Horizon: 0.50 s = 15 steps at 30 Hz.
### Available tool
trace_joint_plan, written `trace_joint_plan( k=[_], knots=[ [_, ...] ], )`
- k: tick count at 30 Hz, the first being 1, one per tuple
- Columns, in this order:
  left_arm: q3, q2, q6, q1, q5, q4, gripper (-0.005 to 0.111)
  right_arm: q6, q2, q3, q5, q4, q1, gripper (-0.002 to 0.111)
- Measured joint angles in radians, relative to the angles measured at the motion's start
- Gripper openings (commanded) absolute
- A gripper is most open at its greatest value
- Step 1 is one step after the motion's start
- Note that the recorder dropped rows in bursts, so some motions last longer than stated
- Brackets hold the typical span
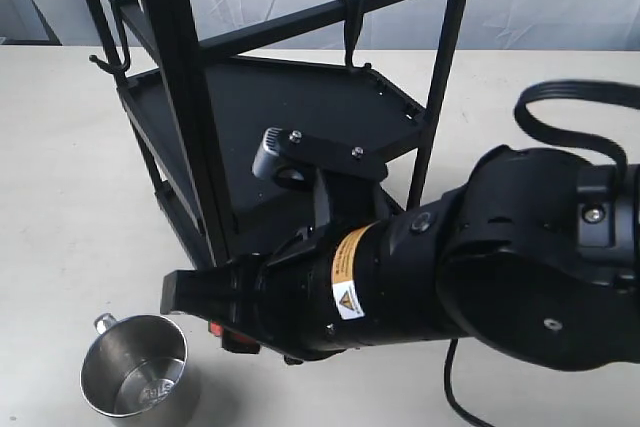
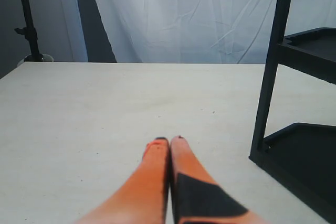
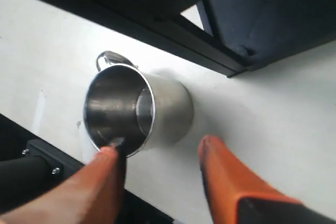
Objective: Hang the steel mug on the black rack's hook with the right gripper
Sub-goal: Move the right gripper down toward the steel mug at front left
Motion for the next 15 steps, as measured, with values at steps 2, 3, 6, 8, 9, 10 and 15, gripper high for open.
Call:
trace_joint_plan(
  k=[2,3,6,8,9,10,15],
  knots=[
    [0.000,0.000,0.000,0.000,0.000,0.000,0.002,0.019,0.015,-0.002,-0.034,0.068,0.000,0.060],
    [0.000,0.000,0.000,0.000,0.000,0.000,0.002,0.027,0.040,-0.002,-0.054,0.124,0.000,0.060],
    [0.000,0.000,0.000,0.000,0.000,0.000,0.002,0.031,0.113,-0.002,-0.083,0.217,0.008,0.060],
    [0.000,0.000,0.000,0.000,0.000,0.000,0.002,0.031,0.140,-0.002,-0.090,0.246,0.015,0.060],
    [0.000,0.000,0.000,0.000,0.000,0.000,0.002,0.031,0.152,-0.002,-0.092,0.260,0.018,0.060],
    [0.000,0.000,0.000,0.000,0.000,0.000,0.002,0.031,0.158,-0.002,-0.095,0.268,0.023,0.060],
    [0.000,0.000,0.000,0.000,0.000,0.000,0.002,0.033,0.177,-0.002,-0.125,0.312,0.036,0.060]
  ],
)
